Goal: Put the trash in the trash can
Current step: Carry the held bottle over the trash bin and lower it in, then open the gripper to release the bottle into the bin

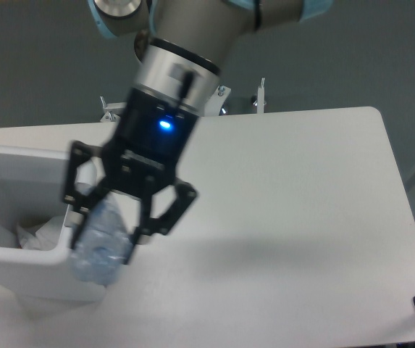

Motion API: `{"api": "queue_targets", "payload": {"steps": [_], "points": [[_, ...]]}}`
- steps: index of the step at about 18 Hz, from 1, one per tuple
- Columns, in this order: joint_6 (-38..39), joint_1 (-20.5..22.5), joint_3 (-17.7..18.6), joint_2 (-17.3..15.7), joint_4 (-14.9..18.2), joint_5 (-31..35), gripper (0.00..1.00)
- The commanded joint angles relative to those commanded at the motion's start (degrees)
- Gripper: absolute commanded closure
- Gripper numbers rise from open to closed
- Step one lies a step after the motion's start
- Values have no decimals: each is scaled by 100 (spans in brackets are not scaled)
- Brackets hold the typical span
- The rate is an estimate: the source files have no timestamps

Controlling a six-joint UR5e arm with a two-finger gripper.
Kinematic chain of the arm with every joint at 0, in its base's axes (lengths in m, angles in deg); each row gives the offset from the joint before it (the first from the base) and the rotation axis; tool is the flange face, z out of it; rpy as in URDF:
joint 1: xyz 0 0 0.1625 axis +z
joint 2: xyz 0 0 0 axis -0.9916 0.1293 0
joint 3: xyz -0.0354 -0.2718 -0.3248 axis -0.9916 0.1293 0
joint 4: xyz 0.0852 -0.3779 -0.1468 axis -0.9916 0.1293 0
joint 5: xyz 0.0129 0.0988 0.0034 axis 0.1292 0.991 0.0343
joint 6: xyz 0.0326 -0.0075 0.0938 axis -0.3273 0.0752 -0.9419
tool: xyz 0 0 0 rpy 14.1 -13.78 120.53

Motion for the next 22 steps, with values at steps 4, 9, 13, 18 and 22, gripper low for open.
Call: {"api": "queue_targets", "payload": {"steps": [4,9,13,18,22], "points": [[-272,-282,307,18,0,26,40],[-800,-484,782,9,-9,53,23],[-897,-484,861,0,-9,79,8],[-914,-415,1098,-79,-9,79,0],[-1292,269,1537,-70,0,175,0]]}}
